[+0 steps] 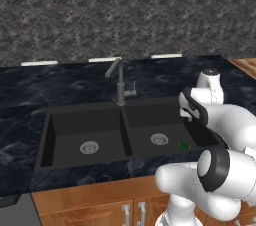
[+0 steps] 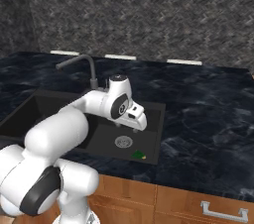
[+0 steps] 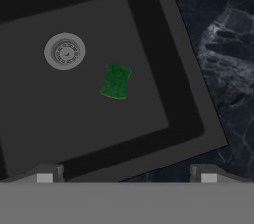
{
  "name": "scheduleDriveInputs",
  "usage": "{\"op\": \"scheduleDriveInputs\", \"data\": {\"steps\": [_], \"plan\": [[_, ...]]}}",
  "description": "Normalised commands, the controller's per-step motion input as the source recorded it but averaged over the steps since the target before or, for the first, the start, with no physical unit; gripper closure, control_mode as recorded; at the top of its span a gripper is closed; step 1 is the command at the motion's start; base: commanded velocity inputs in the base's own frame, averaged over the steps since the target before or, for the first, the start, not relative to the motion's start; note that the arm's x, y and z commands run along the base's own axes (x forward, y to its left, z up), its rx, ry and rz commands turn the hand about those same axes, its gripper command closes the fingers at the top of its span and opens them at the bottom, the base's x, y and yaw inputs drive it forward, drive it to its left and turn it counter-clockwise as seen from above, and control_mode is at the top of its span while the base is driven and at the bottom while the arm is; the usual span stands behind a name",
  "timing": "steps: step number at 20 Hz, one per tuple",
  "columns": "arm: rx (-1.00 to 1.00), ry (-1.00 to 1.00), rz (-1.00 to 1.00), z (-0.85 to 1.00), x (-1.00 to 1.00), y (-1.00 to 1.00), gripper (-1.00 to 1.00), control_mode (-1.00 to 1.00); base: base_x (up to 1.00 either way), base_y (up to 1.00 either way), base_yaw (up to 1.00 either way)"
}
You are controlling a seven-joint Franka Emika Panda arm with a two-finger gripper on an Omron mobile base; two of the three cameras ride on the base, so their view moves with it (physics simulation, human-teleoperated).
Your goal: Pick up the sponge and bar soap from the sink, and place them back in the cabinet, and close the cabinet doors.
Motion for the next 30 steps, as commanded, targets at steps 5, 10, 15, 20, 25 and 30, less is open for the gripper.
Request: {"op": "scheduleDriveInputs", "data": {"steps": [5,10,15,20,25,30], "plan": [[0.0,0.0,0.0,-0.11,0.14,0.0,-1.0,-1.0,0.0,0.0,0.0],[0.0,0.0,0.0,0.0,0.21,0.0,-1.0,-1.0,0.0,0.0,0.0],[0.0,0.0,0.0,0.0,0.23,0.0,-1.0,-1.0,0.0,0.0,0.0],[0.0,0.0,0.0,0.0,0.21,0.0,-1.0,-1.0,0.0,0.0,0.0],[0.0,0.0,0.0,0.0,0.2,0.0,-1.0,-1.0,0.0,0.0,0.0],[0.0,0.0,0.0,0.0,0.23,0.0,-1.0,-1.0,0.0,0.0,0.0]]}}
